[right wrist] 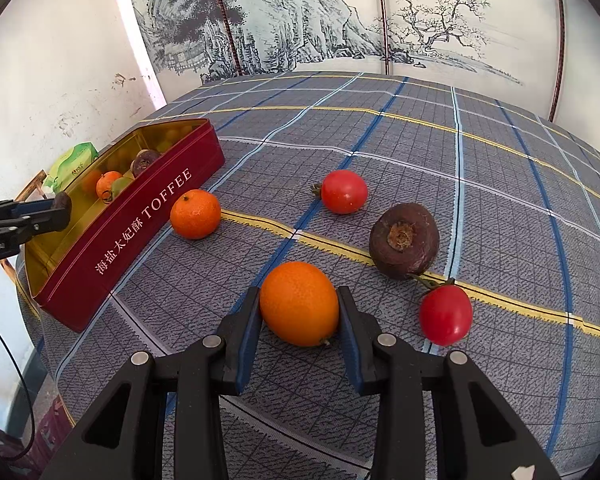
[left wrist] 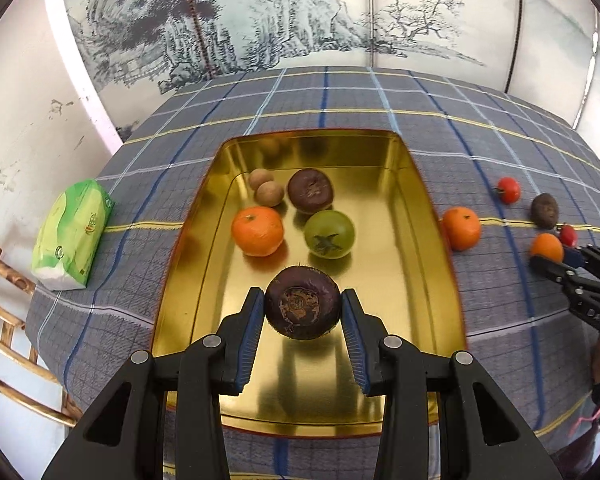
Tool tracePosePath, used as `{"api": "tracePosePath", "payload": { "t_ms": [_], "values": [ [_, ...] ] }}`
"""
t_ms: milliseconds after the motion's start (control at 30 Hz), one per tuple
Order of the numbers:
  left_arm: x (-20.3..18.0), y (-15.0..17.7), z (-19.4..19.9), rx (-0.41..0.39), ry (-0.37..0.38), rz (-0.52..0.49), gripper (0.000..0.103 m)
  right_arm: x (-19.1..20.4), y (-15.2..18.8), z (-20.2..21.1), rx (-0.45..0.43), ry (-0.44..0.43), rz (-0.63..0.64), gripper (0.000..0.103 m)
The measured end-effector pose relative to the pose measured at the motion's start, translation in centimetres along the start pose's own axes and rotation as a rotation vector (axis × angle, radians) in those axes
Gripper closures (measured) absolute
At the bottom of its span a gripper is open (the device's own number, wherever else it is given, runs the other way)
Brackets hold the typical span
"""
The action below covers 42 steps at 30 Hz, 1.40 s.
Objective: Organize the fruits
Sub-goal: 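Carry the dark fruit into the tray with left tool and release while right holds orange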
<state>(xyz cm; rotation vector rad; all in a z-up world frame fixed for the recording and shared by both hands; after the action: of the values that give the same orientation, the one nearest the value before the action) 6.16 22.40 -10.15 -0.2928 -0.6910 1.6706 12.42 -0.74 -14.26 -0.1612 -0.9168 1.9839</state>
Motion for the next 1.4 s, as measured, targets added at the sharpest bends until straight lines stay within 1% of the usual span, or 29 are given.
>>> {"api": "tracePosePath", "payload": {
  "t_ms": [700, 1100, 1400],
  "values": [
    [3.3, 0.3, -3.1, 0.01, -0.059, 0.025, 0.063, 0.0, 0.0, 0.0, 0.0, 0.001, 0.001, 0.069],
    [4.5, 0.5, -4.4, 0.029, -0.053, 0.058, 0.063, 0.0, 0.0, 0.0, 0.0, 0.001, 0.002, 0.069],
    [4.5, 0.0, -4.5, 0.017, -0.06, 0.049, 0.063, 0.0, 0.0, 0.0, 0.0, 0.002, 0.002, 0.069]
  ]
}}
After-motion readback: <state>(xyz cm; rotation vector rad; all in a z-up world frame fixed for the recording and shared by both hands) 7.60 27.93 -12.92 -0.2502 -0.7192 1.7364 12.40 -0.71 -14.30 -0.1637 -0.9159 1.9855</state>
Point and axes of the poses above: each gripper's, at about its wrist camera, not at the fingertips, and z roughly against the way its jaws point, x to its left, y to its underside, the point moved 10 cm from there along -z, roughly the way its jaws point, and after that the axes turned 6 degrees about -y, right-handed, at the moved point
